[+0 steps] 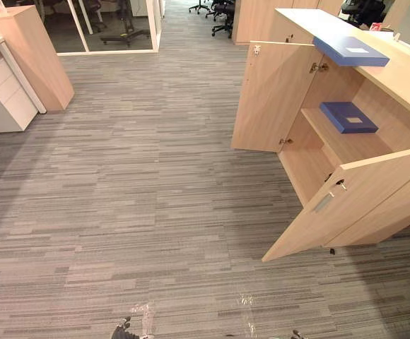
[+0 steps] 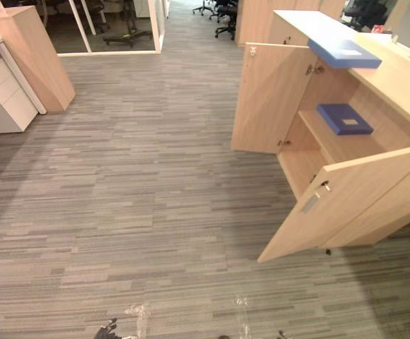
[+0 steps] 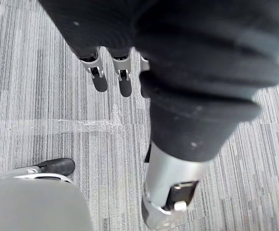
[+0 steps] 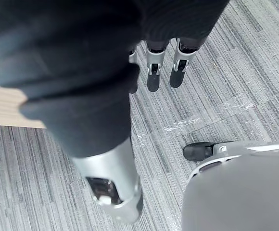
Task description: Walk over to the cabinet, pick up the folder, carry it to the office cabinet, place the folder inside the office cabinet, then close the office cabinet door
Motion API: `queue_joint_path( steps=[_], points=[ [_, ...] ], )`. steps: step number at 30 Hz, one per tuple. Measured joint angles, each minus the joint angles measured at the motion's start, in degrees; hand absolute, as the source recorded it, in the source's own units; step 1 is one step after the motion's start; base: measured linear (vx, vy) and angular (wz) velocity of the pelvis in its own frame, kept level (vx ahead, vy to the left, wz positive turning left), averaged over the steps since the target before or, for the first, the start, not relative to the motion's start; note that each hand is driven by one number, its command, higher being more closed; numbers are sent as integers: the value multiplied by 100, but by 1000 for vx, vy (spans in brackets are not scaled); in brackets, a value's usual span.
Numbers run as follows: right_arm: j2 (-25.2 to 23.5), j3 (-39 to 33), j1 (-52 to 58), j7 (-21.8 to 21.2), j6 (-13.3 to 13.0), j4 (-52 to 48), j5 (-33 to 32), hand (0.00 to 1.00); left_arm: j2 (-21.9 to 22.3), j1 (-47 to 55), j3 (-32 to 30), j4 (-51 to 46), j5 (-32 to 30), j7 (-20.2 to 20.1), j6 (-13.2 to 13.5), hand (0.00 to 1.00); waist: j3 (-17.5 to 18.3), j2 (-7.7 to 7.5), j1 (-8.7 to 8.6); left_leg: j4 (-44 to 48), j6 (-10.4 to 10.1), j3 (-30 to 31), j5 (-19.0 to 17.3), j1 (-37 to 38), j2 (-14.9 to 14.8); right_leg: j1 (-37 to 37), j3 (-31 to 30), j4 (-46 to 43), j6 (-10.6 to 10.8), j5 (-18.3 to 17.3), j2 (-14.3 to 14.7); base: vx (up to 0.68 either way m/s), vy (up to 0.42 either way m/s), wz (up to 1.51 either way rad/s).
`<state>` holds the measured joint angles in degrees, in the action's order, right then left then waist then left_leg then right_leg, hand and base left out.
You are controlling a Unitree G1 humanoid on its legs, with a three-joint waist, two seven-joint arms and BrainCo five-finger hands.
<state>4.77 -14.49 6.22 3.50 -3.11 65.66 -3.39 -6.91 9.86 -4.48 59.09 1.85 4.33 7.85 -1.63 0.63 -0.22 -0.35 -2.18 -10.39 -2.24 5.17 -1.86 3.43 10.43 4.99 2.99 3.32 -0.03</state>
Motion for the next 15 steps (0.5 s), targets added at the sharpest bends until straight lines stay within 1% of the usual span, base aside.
queue_joint_path(
  steps=[1,3,8,15],
  points=[
    [-4,0,-23,-2,-6,-4,0,0,3,-26,0,-1,147,-64,12,0,-7,-3,6,-10,-7,-4,1,0,-11,-1,1,0,38,2,9,0,0,0],
    [-10,-12,-41,-9,-11,-5,1,0,15,-62,-1,0,319,-159,37,0,-29,1,9,-12,-20,-13,-2,13,-17,5,2,0,36,3,13,0,0,0],
    [-10,-14,-86,-13,-14,-12,0,0,52,-94,-54,-1,450,-199,64,0,-136,13,9,-13,-48,-36,-6,119,-26,98,2,1,31,4,19,-22,-5,-1],
    [-11,-14,-93,-16,-15,-12,0,0,65,-94,-98,1,491,-216,82,0,-155,-4,16,-31,-38,-52,0,120,-31,64,13,35,-28,-2,26,-37,-4,0]
  ],
)
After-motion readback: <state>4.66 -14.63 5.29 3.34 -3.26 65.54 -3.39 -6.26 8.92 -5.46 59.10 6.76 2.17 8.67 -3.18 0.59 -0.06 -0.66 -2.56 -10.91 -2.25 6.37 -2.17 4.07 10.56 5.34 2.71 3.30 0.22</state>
